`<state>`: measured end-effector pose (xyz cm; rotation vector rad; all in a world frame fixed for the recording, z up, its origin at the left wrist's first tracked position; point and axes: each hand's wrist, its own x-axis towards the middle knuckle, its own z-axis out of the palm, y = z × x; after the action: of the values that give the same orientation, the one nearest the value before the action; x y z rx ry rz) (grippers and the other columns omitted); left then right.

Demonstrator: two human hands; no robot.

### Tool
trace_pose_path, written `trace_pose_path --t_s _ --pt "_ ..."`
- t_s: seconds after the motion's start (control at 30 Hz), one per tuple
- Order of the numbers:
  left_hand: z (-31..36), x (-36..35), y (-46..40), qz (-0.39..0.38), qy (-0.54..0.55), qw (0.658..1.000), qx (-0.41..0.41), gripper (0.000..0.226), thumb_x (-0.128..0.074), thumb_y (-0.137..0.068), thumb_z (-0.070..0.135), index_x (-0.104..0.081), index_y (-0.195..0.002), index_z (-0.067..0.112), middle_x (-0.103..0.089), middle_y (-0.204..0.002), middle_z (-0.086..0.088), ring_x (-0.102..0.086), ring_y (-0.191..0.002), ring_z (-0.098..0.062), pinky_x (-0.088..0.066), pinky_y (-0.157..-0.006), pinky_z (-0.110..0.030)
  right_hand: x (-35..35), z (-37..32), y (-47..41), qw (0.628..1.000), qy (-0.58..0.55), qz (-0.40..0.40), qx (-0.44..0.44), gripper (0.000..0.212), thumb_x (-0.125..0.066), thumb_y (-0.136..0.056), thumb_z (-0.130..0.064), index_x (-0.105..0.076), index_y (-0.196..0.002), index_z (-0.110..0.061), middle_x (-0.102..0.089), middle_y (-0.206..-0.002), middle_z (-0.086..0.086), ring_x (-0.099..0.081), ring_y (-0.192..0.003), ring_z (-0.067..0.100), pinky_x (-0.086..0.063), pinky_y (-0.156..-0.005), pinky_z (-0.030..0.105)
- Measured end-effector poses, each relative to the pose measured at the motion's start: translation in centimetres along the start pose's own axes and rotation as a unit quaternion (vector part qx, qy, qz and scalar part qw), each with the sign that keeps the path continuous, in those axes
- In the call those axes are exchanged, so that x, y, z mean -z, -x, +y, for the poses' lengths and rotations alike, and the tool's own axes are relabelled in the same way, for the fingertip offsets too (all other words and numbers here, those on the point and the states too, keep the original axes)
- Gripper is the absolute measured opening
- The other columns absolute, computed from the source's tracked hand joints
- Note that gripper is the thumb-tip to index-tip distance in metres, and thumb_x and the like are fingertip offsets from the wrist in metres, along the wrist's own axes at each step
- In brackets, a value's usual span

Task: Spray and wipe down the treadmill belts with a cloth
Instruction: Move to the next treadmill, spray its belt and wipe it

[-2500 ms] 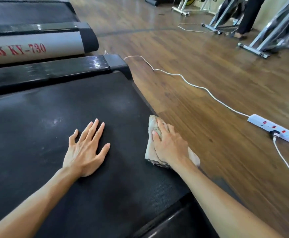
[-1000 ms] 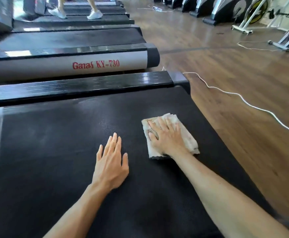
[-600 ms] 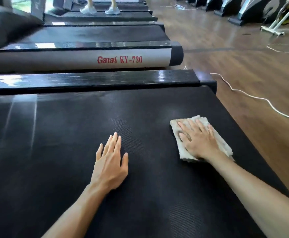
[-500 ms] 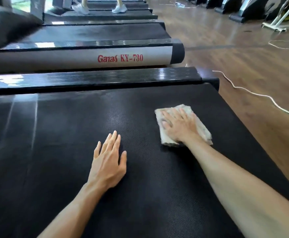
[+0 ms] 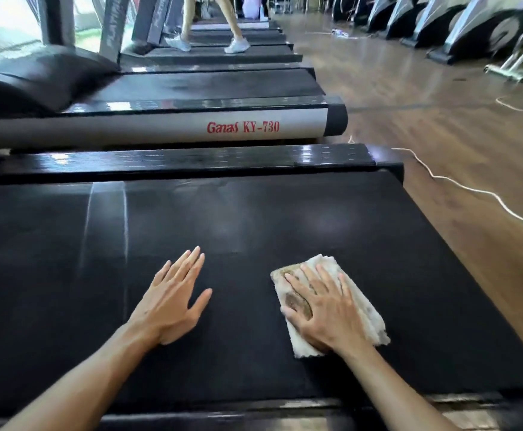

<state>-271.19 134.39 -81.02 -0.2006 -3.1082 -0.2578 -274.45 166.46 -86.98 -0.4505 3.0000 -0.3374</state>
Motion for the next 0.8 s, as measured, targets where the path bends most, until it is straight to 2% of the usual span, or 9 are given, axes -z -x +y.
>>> trace_pose_path --t_s 0.07,0.2,0.3,0.37,0.47,0.53,0.63,0.7,0.8 --pt "0.8 1.3 1.9 0.004 0.018 1.000 0.006 0.090 -0.002 -0.087 0.068 -0.001 -0.163 0.021 0.010 -0.169 0.010 0.017 -0.152 -0.002 0.008 -0.126 -0.029 0.2 -1.3 1.1 0.999 -0.016 0.022 -0.040 0.071 -0.031 -0.088 -0.077 -0.044 -0.151 -0.049 -0.036 -0.164 -0.013 -0.022 -0.157 0.020 -0.005 -0.125 0.051" --pt "1.8 3.2 5.5 0.038 0.058 0.996 0.049 0.094 0.000 -0.083 0.069 0.000 -0.163 0.020 0.011 -0.169 0.010 0.016 -0.153 -0.003 0.008 -0.125 -0.030 -0.1 -3.8 3.2 0.997 -0.006 -0.001 -0.075 0.085 -0.002 -0.080 -0.077 -0.021 -0.159 -0.052 -0.011 -0.172 -0.016 -0.001 -0.160 0.018 0.007 -0.126 0.050" --pt "1.2 4.2 8.1 0.035 0.075 0.994 0.065 0.090 -0.008 -0.088 0.069 0.000 -0.163 0.020 0.010 -0.169 0.009 0.014 -0.154 -0.004 0.005 -0.127 -0.032 -1.0 -4.9 3.8 0.995 -0.013 0.017 -0.095 0.078 -0.009 -0.087 -0.072 -0.033 -0.157 -0.048 -0.025 -0.169 -0.013 -0.013 -0.159 0.020 -0.004 -0.127 0.054" --pt "-0.2 5.1 9.5 0.033 0.066 0.995 0.065 0.079 -0.024 -0.100 0.062 0.000 -0.163 0.021 0.011 -0.169 0.009 0.014 -0.154 -0.004 0.004 -0.127 -0.032 -1.6 -5.7 3.4 0.992 -0.016 0.022 -0.120 0.074 -0.012 -0.090 -0.069 -0.038 -0.156 -0.047 -0.030 -0.167 -0.014 -0.016 -0.158 0.020 -0.007 -0.127 0.054" --pt "-2.5 6.8 10.7 0.030 0.069 0.992 0.097 0.073 -0.035 -0.106 0.050 -0.002 -0.163 0.019 0.008 -0.170 0.005 0.010 -0.155 -0.008 0.001 -0.127 -0.031 -1.7 -6.2 2.8 0.992 -0.018 0.027 -0.122 0.067 -0.010 -0.095 -0.065 -0.025 -0.159 -0.050 -0.016 -0.171 -0.015 -0.006 -0.159 0.020 0.001 -0.127 0.052" --pt "-4.0 7.8 10.9 0.052 0.071 0.989 0.121 0.073 -0.036 -0.106 0.049 -0.004 -0.163 0.018 0.006 -0.170 0.002 0.007 -0.156 -0.011 0.000 -0.126 -0.029 -1.1 -7.2 1.5 0.989 -0.023 0.037 -0.140 0.070 -0.005 -0.093 -0.067 -0.025 -0.158 -0.051 -0.016 -0.171 -0.016 -0.007 -0.159 0.020 0.000 -0.126 0.052" --pt "-6.8 8.6 12.1 0.059 0.061 0.985 0.148 0.075 -0.032 -0.103 0.055 -0.008 -0.163 0.017 0.000 -0.171 0.000 0.002 -0.157 -0.013 -0.002 -0.125 -0.029 -1.9 -9.1 -0.8 0.991 -0.043 0.029 -0.121 0.062 -0.015 -0.101 -0.065 -0.016 -0.160 -0.050 -0.006 -0.172 -0.017 0.001 -0.159 0.019 0.003 -0.126 0.050" --pt "-8.6 8.8 13.5 0.070 0.060 0.982 0.167 0.079 -0.029 -0.097 0.058 -0.012 -0.163 0.017 -0.005 -0.171 0.000 -0.002 -0.157 -0.014 -0.003 -0.126 -0.030 -2.4 -10.9 -2.5 0.994 -0.025 0.033 -0.099 0.057 -0.020 -0.103 -0.061 -0.025 -0.158 -0.049 -0.016 -0.169 -0.016 -0.007 -0.158 0.019 -0.005 -0.125 0.051" --pt "-12.6 9.6 16.2 0.106 0.055 0.977 0.178 0.068 -0.041 -0.104 0.048 -0.022 -0.161 0.017 -0.016 -0.169 0.001 -0.011 -0.156 -0.013 -0.011 -0.127 -0.034 -3.2 -16.2 -5.2 0.999 -0.003 0.036 -0.018 0.054 -0.025 -0.095 -0.049 -0.063 -0.131 -0.036 -0.058 -0.142 -0.008 -0.045 -0.138 0.030 -0.031 -0.111 0.058"
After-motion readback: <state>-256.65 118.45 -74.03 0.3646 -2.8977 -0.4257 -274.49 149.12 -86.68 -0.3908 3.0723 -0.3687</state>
